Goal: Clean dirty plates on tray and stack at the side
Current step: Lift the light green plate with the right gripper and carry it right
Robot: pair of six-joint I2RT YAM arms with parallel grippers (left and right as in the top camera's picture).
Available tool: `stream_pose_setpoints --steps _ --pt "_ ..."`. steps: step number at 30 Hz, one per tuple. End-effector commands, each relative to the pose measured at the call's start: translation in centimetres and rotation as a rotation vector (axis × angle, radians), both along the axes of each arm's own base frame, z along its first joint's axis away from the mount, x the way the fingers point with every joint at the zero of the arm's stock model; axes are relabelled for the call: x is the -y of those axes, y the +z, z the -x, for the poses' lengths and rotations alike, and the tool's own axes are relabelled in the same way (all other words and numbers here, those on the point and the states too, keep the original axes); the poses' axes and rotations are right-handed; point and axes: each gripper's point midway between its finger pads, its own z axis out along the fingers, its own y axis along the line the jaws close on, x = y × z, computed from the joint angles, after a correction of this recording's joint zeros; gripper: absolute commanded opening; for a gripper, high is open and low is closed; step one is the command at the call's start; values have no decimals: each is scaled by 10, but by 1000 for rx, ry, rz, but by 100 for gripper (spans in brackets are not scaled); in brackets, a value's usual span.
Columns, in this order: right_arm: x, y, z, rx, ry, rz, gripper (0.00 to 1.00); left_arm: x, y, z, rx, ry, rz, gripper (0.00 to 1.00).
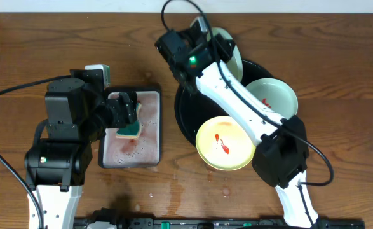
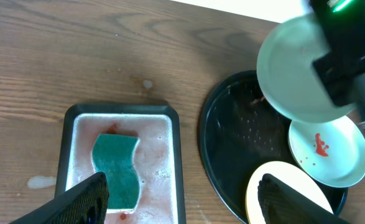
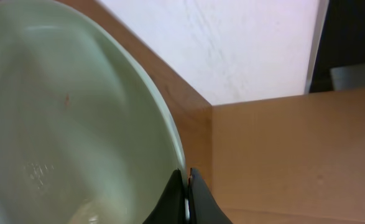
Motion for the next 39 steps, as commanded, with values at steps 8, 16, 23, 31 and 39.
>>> stream_pose_setpoints --steps 8,16,23,31,39 --pt "5 -6 3 7 -4 183 1 3 10 0 22 -7 18 77" --pt "5 -3 2 24 -10 188 1 3 10 0 22 -7 18 77" --pt "4 -5 2 17 -5 180 1 3 10 0 22 -7 18 77" --pt "3 -57 14 -106 -48 -221 1 3 10 0 21 -7 18 77" --pt "44 -24 -2 -72 -135 -609 1 3 10 0 20 -7 18 77"
